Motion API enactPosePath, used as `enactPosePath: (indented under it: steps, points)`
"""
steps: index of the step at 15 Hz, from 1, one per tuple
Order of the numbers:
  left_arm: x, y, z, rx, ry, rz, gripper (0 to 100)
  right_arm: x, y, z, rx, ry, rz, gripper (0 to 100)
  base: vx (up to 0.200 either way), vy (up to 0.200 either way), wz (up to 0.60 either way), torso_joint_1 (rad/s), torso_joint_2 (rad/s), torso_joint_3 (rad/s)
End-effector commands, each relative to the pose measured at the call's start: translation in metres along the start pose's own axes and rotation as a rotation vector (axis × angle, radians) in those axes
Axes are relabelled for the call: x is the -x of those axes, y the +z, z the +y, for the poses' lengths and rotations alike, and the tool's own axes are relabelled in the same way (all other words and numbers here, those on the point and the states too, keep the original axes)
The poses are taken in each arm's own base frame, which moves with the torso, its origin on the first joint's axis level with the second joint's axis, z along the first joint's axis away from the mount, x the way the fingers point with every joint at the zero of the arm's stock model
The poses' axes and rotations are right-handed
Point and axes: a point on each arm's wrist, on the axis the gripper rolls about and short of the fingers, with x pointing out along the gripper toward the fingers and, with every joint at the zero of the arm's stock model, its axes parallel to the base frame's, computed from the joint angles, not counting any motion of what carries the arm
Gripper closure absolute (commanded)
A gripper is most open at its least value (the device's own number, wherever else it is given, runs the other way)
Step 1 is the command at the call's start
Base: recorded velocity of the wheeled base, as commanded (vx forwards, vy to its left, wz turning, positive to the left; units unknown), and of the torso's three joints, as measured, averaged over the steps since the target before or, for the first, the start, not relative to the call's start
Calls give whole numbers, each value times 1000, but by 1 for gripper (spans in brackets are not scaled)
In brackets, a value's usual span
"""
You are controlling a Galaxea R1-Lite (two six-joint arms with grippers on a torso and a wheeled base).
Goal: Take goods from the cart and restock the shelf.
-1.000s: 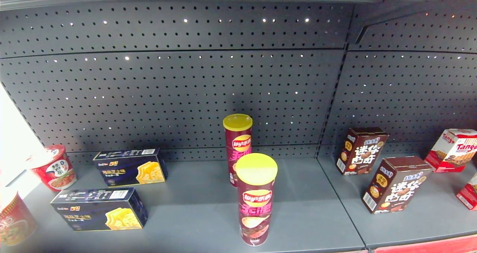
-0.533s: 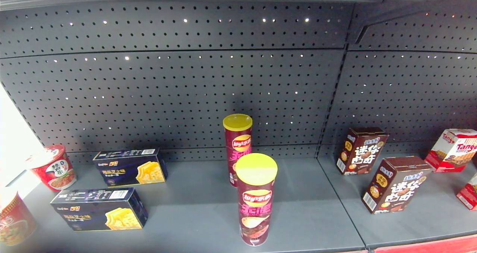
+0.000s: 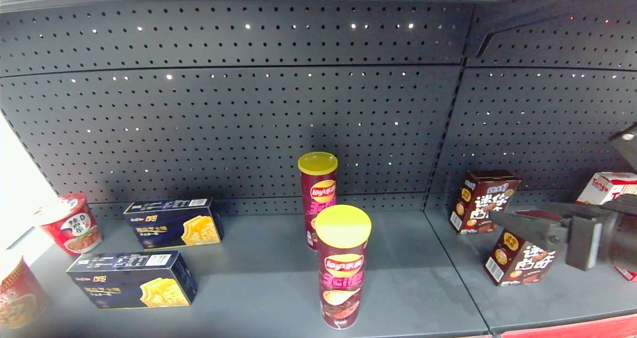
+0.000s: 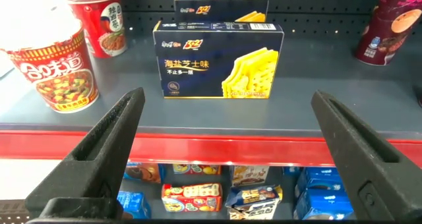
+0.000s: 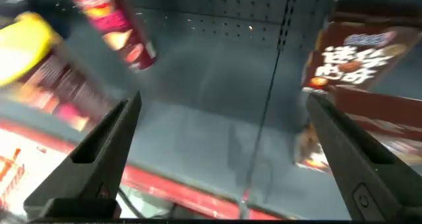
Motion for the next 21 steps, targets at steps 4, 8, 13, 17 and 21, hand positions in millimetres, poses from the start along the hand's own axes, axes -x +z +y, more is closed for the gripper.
enactPosePath:
  steps: [4, 8, 13, 17, 21]
  points:
    - [0, 0, 0, 1, 1, -1, 0, -82, -30, 39, -39, -30, 159, 0, 0, 0, 0, 0, 0, 0]
    - [0, 0, 0, 1, 1, -1, 0, -93, -53, 46, -32, -58, 233, 0, 0, 0, 0, 0, 0, 0]
    - [0, 0, 0, 1, 1, 0, 0, -87, -76, 57, 5, -56, 294, 0, 0, 0, 0, 0, 0, 0]
    - [0, 0, 0, 1, 1, -1, 0, -90, -82, 69, 11, -22, 318, 0, 0, 0, 0, 0, 0, 0]
    - [0, 0, 0, 1, 1, -1, 0, -97, -81, 77, -1, -13, 320, 0, 0, 0, 0, 0, 0, 0]
